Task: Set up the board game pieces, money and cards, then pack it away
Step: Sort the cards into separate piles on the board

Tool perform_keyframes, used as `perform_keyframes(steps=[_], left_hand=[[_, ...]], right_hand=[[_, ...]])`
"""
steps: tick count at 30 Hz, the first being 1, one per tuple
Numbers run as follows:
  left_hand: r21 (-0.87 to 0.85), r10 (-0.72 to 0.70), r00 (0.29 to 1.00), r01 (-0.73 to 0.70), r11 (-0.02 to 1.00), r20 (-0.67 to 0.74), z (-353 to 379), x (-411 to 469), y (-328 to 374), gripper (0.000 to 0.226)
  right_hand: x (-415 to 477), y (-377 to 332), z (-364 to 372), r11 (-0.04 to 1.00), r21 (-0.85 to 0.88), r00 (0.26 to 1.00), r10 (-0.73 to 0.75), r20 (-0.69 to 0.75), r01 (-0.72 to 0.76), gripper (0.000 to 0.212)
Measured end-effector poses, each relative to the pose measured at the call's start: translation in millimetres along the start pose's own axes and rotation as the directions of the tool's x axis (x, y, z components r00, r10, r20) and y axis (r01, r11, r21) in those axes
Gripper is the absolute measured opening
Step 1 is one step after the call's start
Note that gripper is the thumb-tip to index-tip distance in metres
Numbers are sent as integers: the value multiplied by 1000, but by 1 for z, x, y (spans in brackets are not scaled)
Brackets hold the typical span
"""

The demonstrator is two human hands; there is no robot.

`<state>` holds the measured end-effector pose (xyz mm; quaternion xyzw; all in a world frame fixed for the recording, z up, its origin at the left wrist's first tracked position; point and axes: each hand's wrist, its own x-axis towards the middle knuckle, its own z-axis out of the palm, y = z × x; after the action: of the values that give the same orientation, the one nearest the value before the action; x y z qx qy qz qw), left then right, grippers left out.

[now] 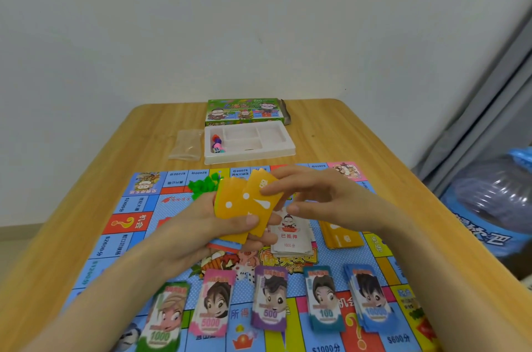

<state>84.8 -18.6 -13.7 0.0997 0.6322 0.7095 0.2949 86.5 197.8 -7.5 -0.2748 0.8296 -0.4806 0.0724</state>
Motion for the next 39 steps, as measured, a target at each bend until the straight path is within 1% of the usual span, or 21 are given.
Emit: perform_keyframes(steps=[2,5,11,16,22,28,30,31,33,35,37,39], left_hand=[[5,-3,1000,3,1000,-20,0,0,-1,37],[-13,-10,1000,10,1000,-28,2,-1,1,28],[-21,-14,998,12,1000,-62,4,0,1,30],[-15,-1,999,1,1000,-42,3,0,1,22],[-23,-30,995,28,999,-91,5,1,2,29],[-67,-41,992,33,997,-119,6,0,4,30],[-63,-43,992,35,997,-117,5,0,4,33],[-54,-39,993,33,998,-114,5,0,4,33],[-44,-30,994,25,999,-109,4,-1,4,33],[-44,-25,994,21,999,-106,4,-1,5,33],[-45,-23,994,19,999,-104,4,-1,5,33],[-50,-23,994,17,999,-105,4,-1,5,33]], right_hand=[[0,-1,0,1000,11,1000,-21,-3,21,33],[0,0,0,998,55,1000,21,-13,-21,33],[0,0,0,994,92,997,58,-44,-54,31],[0,0,0,990,125,997,65,-46,-59,32],[0,0,-1,989,131,997,68,-42,-62,34],[0,2,-2,993,114,997,49,-55,-42,39],[0,0,-2,993,113,996,28,-87,-18,40],[0,-2,-3,990,143,990,26,-139,-6,39],[-1,-6,-6,973,229,949,43,-313,32,30],[-1,-7,-12,961,271,858,100,-503,47,19],[-1,-4,-20,947,320,781,202,-591,-3,11],[-2,0,-27,930,355,741,304,-599,-96,18]])
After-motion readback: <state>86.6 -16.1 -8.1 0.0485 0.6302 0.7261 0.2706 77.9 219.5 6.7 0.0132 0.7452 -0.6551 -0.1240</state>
